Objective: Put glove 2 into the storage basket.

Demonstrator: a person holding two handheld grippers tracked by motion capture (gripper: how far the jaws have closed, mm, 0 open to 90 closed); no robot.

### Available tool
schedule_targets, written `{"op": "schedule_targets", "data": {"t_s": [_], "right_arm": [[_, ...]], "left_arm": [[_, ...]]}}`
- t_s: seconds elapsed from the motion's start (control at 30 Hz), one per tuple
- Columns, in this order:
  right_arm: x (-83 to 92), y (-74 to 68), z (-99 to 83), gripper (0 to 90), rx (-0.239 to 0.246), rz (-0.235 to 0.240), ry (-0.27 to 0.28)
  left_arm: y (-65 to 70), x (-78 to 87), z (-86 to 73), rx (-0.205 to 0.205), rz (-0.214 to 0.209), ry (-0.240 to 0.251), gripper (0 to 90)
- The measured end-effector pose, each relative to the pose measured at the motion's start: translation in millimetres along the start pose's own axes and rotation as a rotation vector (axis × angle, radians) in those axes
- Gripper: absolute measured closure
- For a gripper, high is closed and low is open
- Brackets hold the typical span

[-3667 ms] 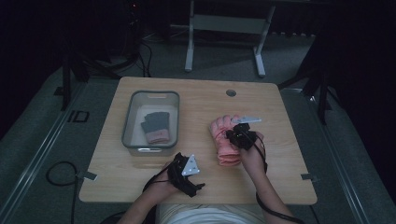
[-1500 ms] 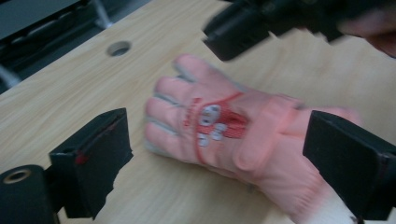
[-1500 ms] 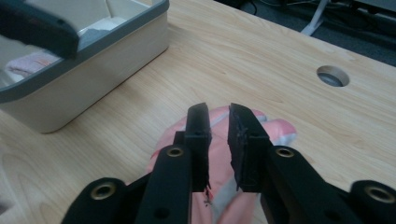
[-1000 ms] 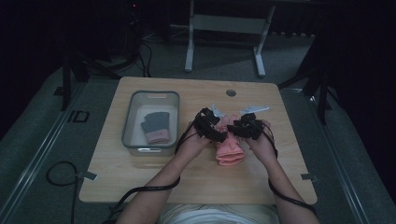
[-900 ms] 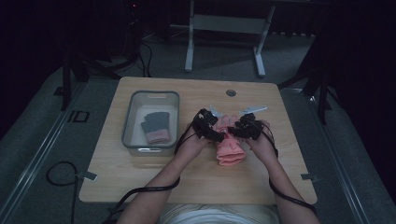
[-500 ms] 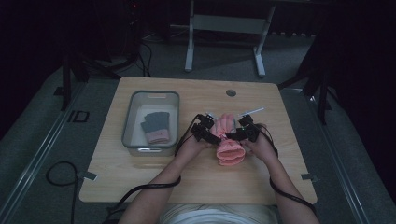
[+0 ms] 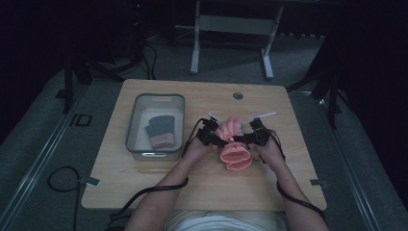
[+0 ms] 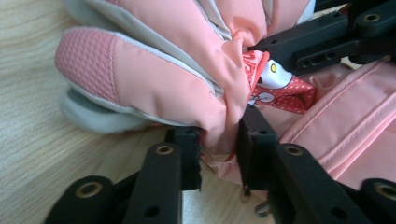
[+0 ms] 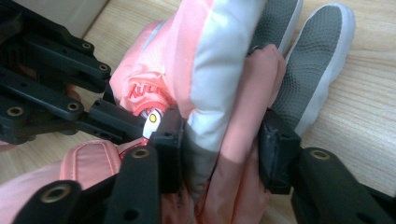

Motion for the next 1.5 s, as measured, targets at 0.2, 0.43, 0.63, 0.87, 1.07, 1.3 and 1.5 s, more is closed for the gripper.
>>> {"op": "schedule_targets", "data": {"t_s": [0.2, 0.43, 0.63, 0.87, 1.07, 1.3, 1.5], "right_arm": [[17.8, -3.8, 7.0, 62.7, 0.008, -0.005, 0.043], [42.6, -15.4, 21.1, 62.7, 0.020, 0.038, 0.111], [51.6, -32.4, 36.0, 62.6, 0.049, 0.046, 0.141], [52.3, -53.8, 50.9, 62.5, 0.075, 0.066, 0.152], [51.7, -68.3, 61.3, 62.5, 0.095, 0.088, 0.158], [55.9, -87.9, 78.0, 62.5, 0.128, 0.104, 0.179], [54.2, -104.3, 88.5, 62.5, 0.153, 0.126, 0.182]], "left_arm": [[13.0, 10.6, 13.4, -0.049, 0.023, 0.005, 76.8], [29.7, 38.1, 28.8, -0.100, 0.058, 0.027, 77.2], [31.7, 63.2, 35.1, -0.116, 0.083, 0.027, 77.2], [29.1, 88.7, 35.2, -0.120, 0.116, 0.025, 77.2], [26.5, 108.9, 35.7, -0.128, 0.139, 0.025, 77.2], [24.6, 133.1, 37.7, -0.137, 0.151, 0.049, 77.2], [22.3, 153.7, 35.3, -0.141, 0.175, 0.060, 77.5]]}}
Point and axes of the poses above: each handheld gripper's, and its own axes: x roughly backward along the jaws, z roughly out of its top, y roughly to its right, the point moved 9 cm from there along -x, roughly forward along the jaws, and after that the axes turned 1 degree about -x, right-handed, at the moved point
